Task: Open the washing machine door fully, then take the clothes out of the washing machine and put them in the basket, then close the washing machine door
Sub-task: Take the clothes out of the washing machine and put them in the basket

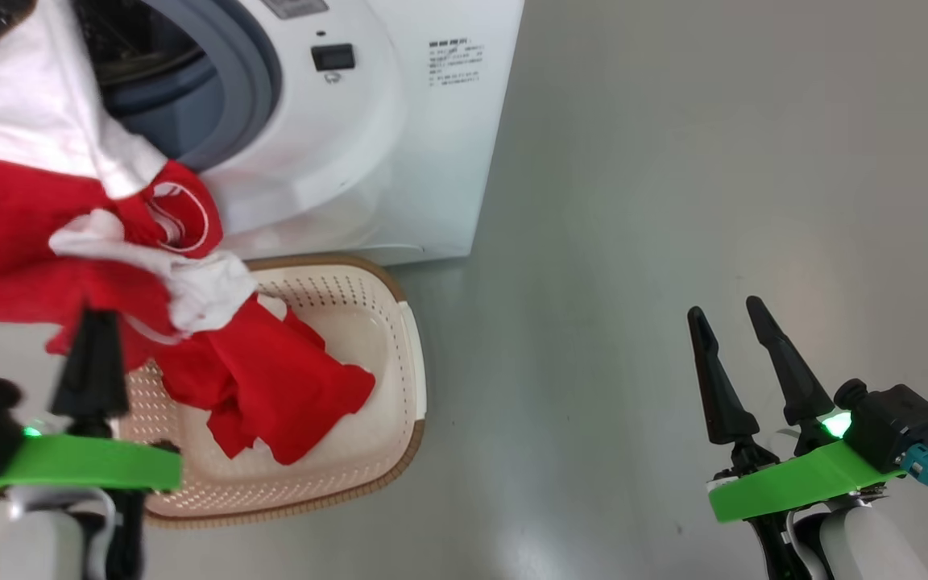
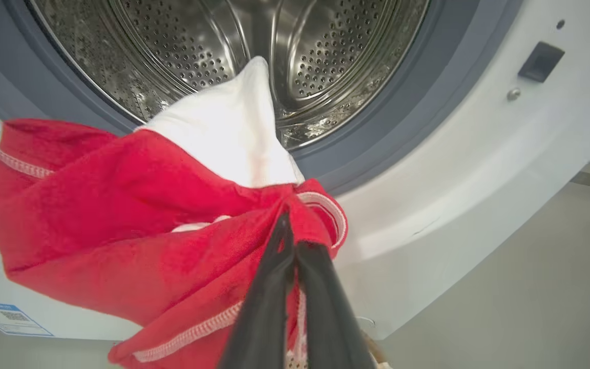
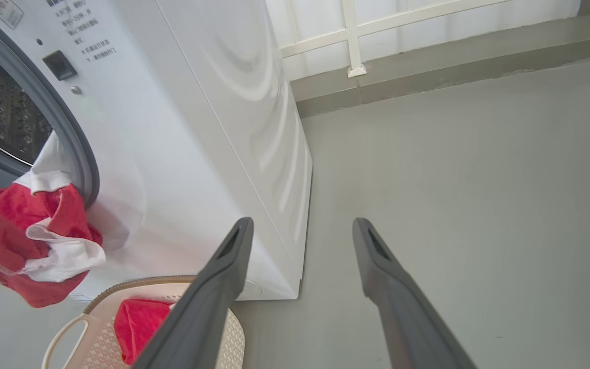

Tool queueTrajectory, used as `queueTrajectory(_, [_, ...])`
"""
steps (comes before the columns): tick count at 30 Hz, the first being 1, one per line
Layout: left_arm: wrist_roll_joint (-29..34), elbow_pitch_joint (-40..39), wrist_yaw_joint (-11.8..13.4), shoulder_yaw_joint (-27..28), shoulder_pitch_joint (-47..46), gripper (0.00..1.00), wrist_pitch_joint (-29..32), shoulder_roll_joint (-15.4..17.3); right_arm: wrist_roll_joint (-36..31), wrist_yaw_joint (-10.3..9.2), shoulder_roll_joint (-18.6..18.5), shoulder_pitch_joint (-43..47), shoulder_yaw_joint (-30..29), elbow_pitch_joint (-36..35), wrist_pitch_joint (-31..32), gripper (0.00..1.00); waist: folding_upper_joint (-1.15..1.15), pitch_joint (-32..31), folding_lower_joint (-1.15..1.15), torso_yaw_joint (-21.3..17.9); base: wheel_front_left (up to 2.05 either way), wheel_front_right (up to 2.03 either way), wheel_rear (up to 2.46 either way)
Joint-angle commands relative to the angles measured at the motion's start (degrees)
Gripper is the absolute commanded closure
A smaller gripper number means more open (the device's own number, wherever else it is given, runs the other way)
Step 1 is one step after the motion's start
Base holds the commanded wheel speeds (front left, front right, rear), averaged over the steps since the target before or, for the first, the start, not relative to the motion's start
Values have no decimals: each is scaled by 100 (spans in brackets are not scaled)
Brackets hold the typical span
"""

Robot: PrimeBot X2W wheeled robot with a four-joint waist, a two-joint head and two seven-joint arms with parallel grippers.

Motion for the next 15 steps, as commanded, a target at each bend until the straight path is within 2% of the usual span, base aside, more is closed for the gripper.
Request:
queueTrajectory(1, [34,-14,4,114,0,100,-26,191,-13,36,-18,-73,157,-150,-37,0,0,133,0,-27,0,0,0])
queueTrajectory(15, [-236,1670,4,-913,-666,100,-26,479,22,36,-18,-313,218,-263,-37,0,0,783,0,-167,0,0,0])
